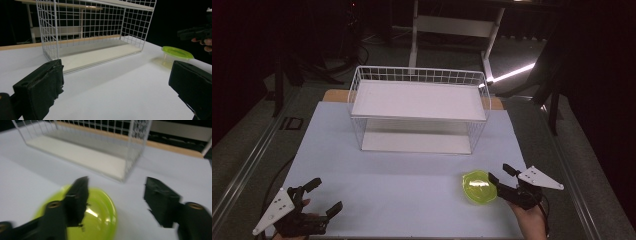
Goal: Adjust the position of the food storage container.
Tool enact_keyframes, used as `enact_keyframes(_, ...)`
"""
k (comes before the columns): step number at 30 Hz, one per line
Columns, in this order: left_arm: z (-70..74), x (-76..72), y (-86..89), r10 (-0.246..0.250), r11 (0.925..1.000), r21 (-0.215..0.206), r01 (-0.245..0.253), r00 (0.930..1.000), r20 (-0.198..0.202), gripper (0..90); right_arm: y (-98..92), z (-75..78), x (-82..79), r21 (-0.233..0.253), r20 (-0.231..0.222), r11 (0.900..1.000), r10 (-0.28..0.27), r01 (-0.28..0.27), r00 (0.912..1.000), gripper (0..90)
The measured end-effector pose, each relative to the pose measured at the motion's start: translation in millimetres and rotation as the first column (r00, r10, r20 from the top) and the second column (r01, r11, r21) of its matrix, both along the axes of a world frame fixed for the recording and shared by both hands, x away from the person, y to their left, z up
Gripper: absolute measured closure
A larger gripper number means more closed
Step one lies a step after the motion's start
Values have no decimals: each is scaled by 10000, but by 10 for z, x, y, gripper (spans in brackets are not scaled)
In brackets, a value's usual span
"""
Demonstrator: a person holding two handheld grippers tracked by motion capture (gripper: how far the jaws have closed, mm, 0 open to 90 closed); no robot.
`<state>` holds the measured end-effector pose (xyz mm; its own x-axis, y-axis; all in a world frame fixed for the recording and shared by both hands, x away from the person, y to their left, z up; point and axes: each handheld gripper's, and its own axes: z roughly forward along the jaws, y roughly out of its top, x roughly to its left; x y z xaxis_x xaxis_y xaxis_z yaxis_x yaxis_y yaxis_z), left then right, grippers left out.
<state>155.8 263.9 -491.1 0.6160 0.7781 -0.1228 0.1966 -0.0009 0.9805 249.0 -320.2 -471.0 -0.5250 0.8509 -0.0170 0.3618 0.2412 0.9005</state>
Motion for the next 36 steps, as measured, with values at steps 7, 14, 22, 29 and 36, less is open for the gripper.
enact_keyframes(7,-7,11,-11,-66,10000,71,66,10000,-1,7,-146,-201,-29,-735,-473,9962,-498,463,9976,632)
enact_keyframes(14,-6,10,-10,-47,10000,71,47,10000,0,7,-206,-329,-103,-998,-1079,9938,-600,492,9923,899)
enact_keyframes(22,-9,19,-15,-38,9999,99,38,10000,-16,7,-127,-489,-155,-1146,-1767,9933,-33,-172,9843,900)
enact_keyframes(29,-5,17,-19,-59,9998,163,59,10000,23,7,7,-534,-99,-844,-2184,9936,545,-745,9743,900)
enact_keyframes(36,-1,14,-27,-63,9998,181,63,10000,39,7,214,-524,54,-838,-2418,9868,1145,-1382,9636,900)
